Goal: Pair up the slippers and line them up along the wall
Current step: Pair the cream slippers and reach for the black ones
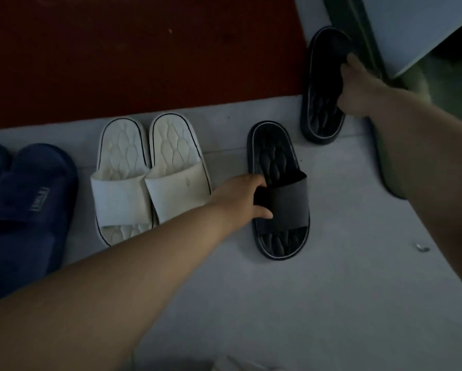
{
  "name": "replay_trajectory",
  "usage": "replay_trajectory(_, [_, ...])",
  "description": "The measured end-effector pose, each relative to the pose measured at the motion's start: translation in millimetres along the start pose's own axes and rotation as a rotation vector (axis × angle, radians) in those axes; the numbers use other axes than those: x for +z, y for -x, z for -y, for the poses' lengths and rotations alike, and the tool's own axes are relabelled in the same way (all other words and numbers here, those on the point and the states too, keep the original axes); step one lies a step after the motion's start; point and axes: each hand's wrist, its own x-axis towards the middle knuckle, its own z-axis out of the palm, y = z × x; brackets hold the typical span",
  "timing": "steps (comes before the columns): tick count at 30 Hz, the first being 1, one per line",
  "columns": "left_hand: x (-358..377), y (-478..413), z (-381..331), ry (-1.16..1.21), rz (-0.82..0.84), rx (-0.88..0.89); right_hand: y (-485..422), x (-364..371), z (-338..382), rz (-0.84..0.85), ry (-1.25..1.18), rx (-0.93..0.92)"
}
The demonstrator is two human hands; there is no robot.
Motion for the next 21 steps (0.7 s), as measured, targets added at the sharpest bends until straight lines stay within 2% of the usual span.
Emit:
replay_trajectory(5, [-3,-2,4,0.007,-0.004,0.002,69,13,-25,-0.011,-0.062,-0.138])
replay_trajectory(9, [3,-5,0,0.053,0.013,0.030,122,17,-53,-0.065,-0.135,-0.114])
replay_trajectory(13, [14,-3,-12,0.026,-0.008,0.075,141,14,-63,-0.009,-0.186,-0.063])
replay_trajectory(15, [17,1,-14,0.017,-0.026,0.117,137,18,-61,-0.030,-0.193,0.006])
replay_trajectory(18, [13,13,-9,0.046,-0.011,0.152,125,26,-56,-0.188,-0.357,0.221])
replay_trajectory(21, [6,27,0,0.126,0.029,0.167,112,29,-54,-0.180,-0.457,0.386])
